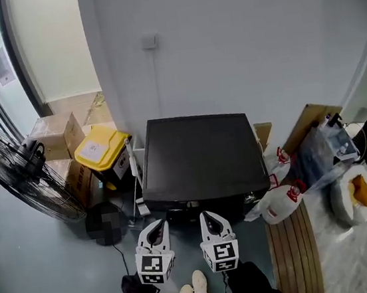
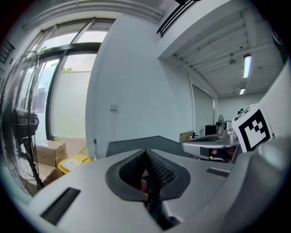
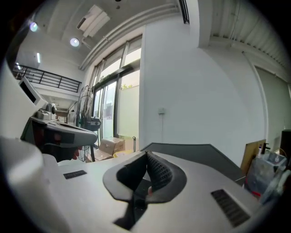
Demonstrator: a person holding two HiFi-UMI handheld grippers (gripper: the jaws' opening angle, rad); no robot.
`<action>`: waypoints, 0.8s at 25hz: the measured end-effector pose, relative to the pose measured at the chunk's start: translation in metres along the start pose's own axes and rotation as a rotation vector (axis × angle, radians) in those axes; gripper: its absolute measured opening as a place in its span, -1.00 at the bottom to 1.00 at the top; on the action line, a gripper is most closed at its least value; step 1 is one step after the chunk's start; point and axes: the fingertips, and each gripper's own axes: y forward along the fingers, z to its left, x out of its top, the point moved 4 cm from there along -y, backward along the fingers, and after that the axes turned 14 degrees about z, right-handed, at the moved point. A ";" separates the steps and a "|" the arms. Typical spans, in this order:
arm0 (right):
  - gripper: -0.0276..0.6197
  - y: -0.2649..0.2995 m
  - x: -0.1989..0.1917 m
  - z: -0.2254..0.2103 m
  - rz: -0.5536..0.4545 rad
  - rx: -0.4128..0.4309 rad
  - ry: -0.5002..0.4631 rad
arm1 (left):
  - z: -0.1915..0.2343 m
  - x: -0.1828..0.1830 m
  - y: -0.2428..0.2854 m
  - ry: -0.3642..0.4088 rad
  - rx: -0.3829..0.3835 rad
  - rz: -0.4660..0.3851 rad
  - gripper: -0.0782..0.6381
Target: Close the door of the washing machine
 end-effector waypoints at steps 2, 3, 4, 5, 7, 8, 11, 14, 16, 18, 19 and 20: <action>-0.86 -0.022 0.009 -0.004 -0.020 -0.028 0.003 | -0.005 0.013 -0.011 0.017 -0.022 -0.020 -0.72; -0.86 -0.032 0.012 -0.005 -0.028 -0.042 0.006 | -0.007 0.018 -0.016 0.025 -0.033 -0.028 -0.71; -0.86 -0.041 0.014 -0.006 -0.033 -0.055 0.009 | -0.009 0.021 -0.021 0.034 -0.043 -0.032 -0.71; -0.86 -0.049 0.014 -0.007 -0.038 -0.067 0.012 | -0.011 0.022 -0.025 0.043 -0.052 -0.033 -0.71; -0.86 -0.067 0.011 -0.006 -0.041 -0.090 0.016 | -0.016 0.018 -0.034 0.057 -0.070 -0.032 -0.71; -0.86 -0.075 0.008 -0.005 -0.042 -0.102 0.017 | -0.018 0.016 -0.039 0.061 -0.079 -0.031 -0.71; -0.86 -0.096 0.000 -0.004 -0.042 -0.135 0.027 | -0.022 0.010 -0.049 0.068 -0.098 -0.027 -0.71; -0.86 -0.109 -0.009 -0.002 -0.033 -0.166 0.045 | -0.025 0.004 -0.055 0.072 -0.119 -0.013 -0.71; -0.86 -0.116 -0.017 0.002 -0.026 -0.180 0.050 | -0.028 -0.001 -0.058 0.078 -0.135 -0.007 -0.72; -0.86 -0.122 -0.023 0.005 -0.025 -0.188 0.053 | -0.033 -0.005 -0.061 0.093 -0.147 -0.008 -0.72; -0.86 -0.124 -0.025 0.006 -0.025 -0.188 0.051 | -0.035 -0.006 -0.061 0.099 -0.151 -0.007 -0.72; -0.86 -0.125 -0.025 0.007 -0.026 -0.187 0.048 | -0.037 -0.007 -0.062 0.104 -0.154 -0.005 -0.71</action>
